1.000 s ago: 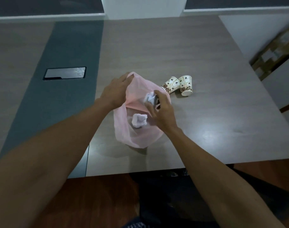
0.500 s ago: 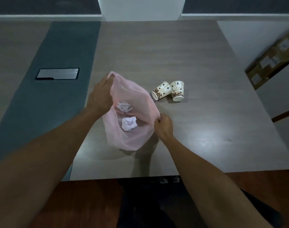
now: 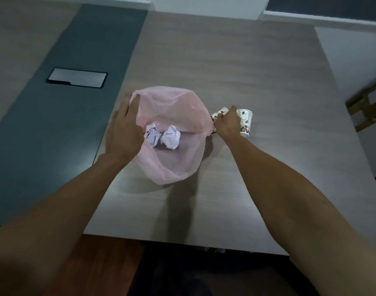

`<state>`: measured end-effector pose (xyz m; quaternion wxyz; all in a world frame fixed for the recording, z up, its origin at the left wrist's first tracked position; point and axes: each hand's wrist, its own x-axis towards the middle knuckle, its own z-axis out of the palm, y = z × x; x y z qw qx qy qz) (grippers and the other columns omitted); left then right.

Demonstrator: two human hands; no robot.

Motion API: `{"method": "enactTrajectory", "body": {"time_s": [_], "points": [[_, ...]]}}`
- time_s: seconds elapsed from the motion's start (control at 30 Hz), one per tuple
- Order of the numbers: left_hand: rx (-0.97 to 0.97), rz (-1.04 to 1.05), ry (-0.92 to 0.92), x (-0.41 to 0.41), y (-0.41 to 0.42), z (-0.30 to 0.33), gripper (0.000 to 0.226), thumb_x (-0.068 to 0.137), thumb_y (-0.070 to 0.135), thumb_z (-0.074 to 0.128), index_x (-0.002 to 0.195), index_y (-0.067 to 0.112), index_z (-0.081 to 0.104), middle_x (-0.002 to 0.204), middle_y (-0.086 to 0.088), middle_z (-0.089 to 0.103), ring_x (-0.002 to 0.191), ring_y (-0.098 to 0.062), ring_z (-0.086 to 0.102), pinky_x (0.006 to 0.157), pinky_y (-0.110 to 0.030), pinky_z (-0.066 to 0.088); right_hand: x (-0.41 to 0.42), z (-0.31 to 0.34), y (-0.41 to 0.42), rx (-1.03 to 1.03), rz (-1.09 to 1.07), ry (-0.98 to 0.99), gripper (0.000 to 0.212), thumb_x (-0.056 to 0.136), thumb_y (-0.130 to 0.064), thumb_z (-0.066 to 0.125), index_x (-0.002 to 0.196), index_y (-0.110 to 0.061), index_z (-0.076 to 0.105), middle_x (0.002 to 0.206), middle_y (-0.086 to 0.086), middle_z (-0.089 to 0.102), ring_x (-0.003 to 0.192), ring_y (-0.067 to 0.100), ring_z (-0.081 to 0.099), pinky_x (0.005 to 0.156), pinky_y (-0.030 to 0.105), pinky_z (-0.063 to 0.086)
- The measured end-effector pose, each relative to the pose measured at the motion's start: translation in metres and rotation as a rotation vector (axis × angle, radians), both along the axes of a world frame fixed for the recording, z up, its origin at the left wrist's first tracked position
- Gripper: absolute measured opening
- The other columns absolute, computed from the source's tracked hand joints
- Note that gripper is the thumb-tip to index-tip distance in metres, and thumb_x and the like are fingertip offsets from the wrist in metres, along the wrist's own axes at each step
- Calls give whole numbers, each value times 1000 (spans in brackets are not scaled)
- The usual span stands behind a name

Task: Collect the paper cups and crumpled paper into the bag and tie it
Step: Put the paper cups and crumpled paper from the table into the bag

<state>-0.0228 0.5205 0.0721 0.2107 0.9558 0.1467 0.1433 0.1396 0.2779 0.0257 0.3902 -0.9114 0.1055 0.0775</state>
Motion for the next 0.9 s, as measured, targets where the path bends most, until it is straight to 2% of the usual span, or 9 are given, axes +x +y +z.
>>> {"method": "enactTrajectory", "body": {"time_s": [0.13,0.23,0.37,0.43,0.5,0.57,0.67,0.8,0.9], "points": [[1,-10,-10,2,2,-3,82,84,-4,61,158,15,30,169,-4,17,147,-35,34,110,-56,42,15,-10,-6,-52,-7,47,35,98,-12,51,130,2,51,134,23,59,124,39,56,93,36,44],[21,-34,2,4,8,-1,81,84,-3,62,157,19,32,169,-5,17,145,-38,36,104,-59,46,15,-10,-5,-12,-17,0,29,100,-18,50,124,-3,57,126,18,64,118,37,59,87,34,43],[65,-17,43,8,16,0,89,83,-10,55,158,27,26,169,4,14,141,-35,41,96,-52,52,3,5,3,110,-68,-264,26,105,-32,41,113,-10,54,101,10,68,94,33,64,77,36,47],[58,-15,66,12,21,2,91,82,-13,51,160,25,22,169,5,13,143,-32,38,99,-48,51,-14,16,9,197,-54,-451,28,107,-36,36,110,-11,48,84,2,64,77,28,62,68,43,49],[42,-30,87,15,23,6,90,84,-13,52,161,22,21,169,1,14,146,-33,34,105,-48,48,-39,23,19,254,19,-555,27,109,-34,35,109,-9,47,76,-3,56,66,24,56,59,41,43],[30,-35,100,16,24,10,88,86,-12,54,161,20,20,169,-2,15,147,-34,33,110,-49,44,-66,23,30,257,143,-579,23,109,-29,37,108,-9,48,76,-2,56,64,24,54,56,37,37],[7,-35,95,18,29,12,90,85,-16,48,162,21,18,169,-1,15,147,-33,33,109,-45,44,-97,6,46,185,352,-536,21,108,-31,38,108,-12,47,86,8,63,69,34,59,56,39,41],[23,-71,79,18,31,9,85,89,-9,56,161,19,20,169,-4,17,149,-32,31,114,-47,40,-116,-18,54,0,640,-394,21,108,-29,36,114,-13,48,101,13,67,82,40,61,66,44,48],[20,-92,114,16,27,8,85,89,1,64,160,19,22,168,-5,18,147,-35,35,113,-52,41,-115,-23,47,-251,859,-349,25,104,-26,39,119,-14,55,113,12,63,93,40,62,70,43,49]]}}
